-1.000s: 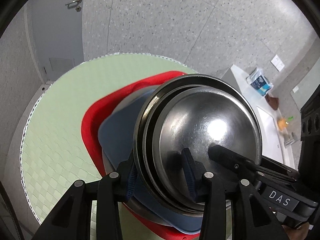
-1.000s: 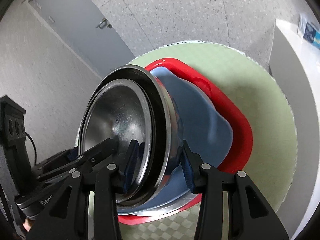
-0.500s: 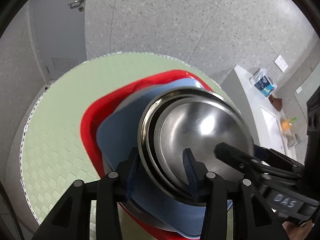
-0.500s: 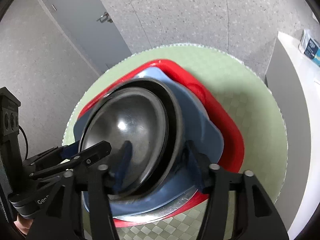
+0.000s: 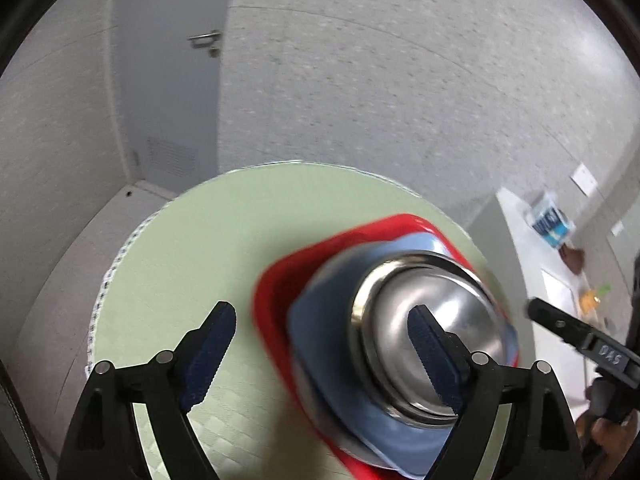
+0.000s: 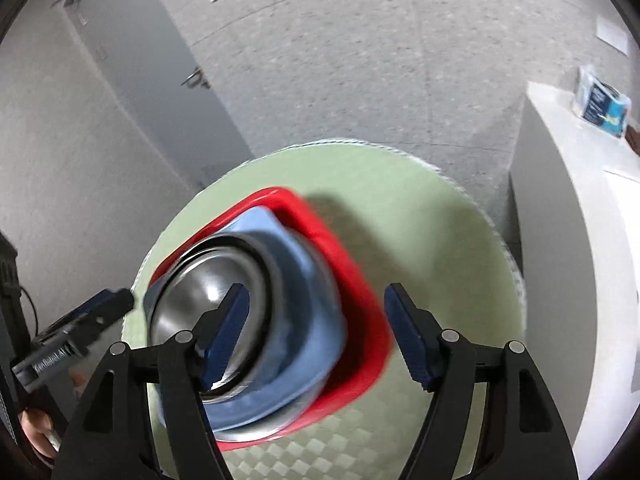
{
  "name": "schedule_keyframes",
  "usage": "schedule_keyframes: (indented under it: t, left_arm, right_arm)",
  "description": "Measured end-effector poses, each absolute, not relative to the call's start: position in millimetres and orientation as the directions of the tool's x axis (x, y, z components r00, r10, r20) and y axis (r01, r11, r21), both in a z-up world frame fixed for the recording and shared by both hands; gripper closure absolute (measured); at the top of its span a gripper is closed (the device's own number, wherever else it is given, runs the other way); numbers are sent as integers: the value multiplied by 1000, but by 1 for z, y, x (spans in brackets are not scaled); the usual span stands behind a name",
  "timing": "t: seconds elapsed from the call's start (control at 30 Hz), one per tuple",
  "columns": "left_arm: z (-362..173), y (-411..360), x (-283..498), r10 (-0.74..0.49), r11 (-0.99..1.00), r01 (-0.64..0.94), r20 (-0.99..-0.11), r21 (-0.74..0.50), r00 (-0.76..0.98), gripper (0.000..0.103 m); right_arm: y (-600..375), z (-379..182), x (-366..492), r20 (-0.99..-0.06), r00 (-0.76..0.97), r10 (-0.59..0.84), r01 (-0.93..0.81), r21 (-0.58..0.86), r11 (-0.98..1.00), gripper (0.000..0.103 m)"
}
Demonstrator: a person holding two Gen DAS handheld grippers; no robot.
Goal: Organize plates and bowls
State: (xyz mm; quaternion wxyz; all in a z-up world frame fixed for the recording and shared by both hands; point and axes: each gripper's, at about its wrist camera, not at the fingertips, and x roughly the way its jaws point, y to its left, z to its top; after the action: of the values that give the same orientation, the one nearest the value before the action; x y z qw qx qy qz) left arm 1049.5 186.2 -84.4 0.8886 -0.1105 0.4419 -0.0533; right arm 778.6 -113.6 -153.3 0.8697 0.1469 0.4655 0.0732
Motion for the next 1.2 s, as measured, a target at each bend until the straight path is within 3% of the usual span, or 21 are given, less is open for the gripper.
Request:
schedule_keyframes:
  t: [0.23, 0.6, 0.87, 1.2]
  left_arm:
    - [-98, 197, 1036, -136, 971, -82, -800, -225, 585, 19]
    - [-66, 162, 961, -53, 987, -75, -730, -141, 681, 13]
    - [-37, 143, 875, -70, 995, 5, -644, -102, 762, 6]
    - [-17, 161, 707, -120, 992, 116, -558, -43, 821, 1]
  right_arm:
    - [-141, -164, 779, -792, 548, 270, 52, 355, 933, 31]
    - [-136, -156, 741, -767, 566, 301, -1, 365, 931, 31]
    - [-104, -118, 666, -718, 634, 288, -43, 339, 940, 27]
    - [-42, -73, 518, -649, 729, 217, -33, 283, 959, 18]
